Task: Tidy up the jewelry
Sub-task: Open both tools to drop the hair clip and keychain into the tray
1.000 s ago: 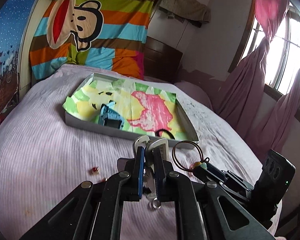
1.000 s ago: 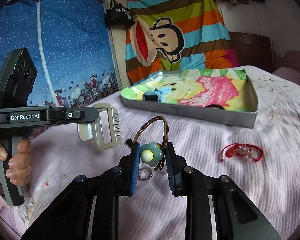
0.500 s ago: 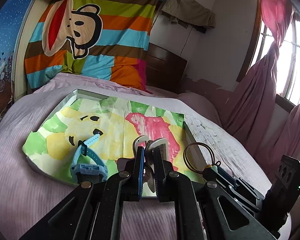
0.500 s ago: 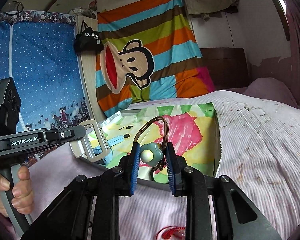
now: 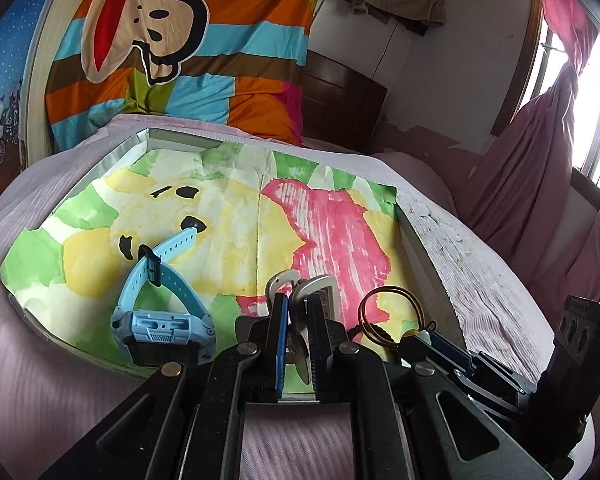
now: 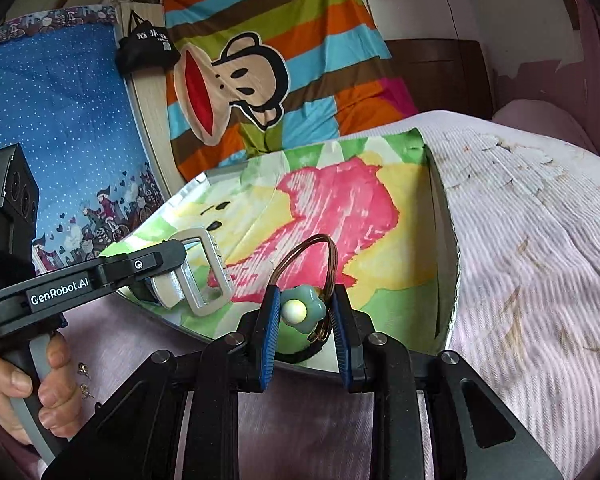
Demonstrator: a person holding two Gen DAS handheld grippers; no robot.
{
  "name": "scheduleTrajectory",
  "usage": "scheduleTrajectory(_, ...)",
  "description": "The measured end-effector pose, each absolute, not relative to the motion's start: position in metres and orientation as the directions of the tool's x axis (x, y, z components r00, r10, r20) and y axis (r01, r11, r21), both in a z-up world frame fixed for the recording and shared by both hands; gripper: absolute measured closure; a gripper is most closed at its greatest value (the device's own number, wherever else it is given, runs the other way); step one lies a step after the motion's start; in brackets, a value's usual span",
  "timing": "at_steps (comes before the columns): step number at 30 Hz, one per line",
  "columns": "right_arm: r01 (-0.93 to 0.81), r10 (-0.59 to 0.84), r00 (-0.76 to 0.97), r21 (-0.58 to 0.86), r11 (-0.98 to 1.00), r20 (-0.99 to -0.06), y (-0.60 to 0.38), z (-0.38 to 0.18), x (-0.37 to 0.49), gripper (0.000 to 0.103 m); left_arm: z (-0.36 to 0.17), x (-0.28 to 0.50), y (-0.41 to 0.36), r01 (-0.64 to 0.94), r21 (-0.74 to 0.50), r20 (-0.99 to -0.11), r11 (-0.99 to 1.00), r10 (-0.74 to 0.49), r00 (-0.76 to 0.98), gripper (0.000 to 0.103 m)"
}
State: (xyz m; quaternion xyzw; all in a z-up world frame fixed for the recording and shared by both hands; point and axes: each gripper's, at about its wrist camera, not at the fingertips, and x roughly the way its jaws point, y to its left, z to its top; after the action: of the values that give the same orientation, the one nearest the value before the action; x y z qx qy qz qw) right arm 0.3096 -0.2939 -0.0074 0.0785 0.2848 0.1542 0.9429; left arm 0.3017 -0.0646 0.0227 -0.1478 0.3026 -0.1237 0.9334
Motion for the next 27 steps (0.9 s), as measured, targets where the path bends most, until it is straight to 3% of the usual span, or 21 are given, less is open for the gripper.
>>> scheduleTrajectory(7,-0.248,0.334,0.784,0.229,0.941,-0.522,-0.289,-0.011,0.310,0.079,0.018,0.298,-0.061,0.125,-0.348,-0.549,0.929,-0.310,0.776,0.089)
scheduleTrajectory(12,-0.252,0.336,0.799,0.230,0.940,-0.499,-0.292,-0.008,0.303,0.057,0.016,0.287,-0.053,0.120,-0.365,-0.534,0.923,-0.313,0.785,0.053)
scheduleTrajectory(16,-0.243,0.329,0.817,0.235,0.941,-0.474,-0.295,-0.007,0.293,0.055,0.017,0.273,-0.048,0.118,-0.346,-0.518,0.931,-0.295,0.803,0.051)
scheduleTrajectory(18,-0.237,0.325,0.836,0.242,0.941,-0.442,-0.300,-0.004,0.285,0.051,0.019,0.263,-0.046,0.114,-0.331,-0.501,0.937,-0.277,0.820,0.038)
scheduleTrajectory(23,-0.230,0.308,0.888,0.249,0.941,-0.343,-0.310,0.010,0.258,0.038,0.027,0.235,-0.037,0.095,-0.317,-0.439,0.943,-0.235,0.867,0.022)
scheduleTrajectory(27,-0.232,0.304,0.906,0.257,0.938,-0.293,-0.314,0.017,0.238,0.024,0.035,0.207,-0.033,0.070,-0.272,-0.381,0.960,-0.174,0.908,0.000)
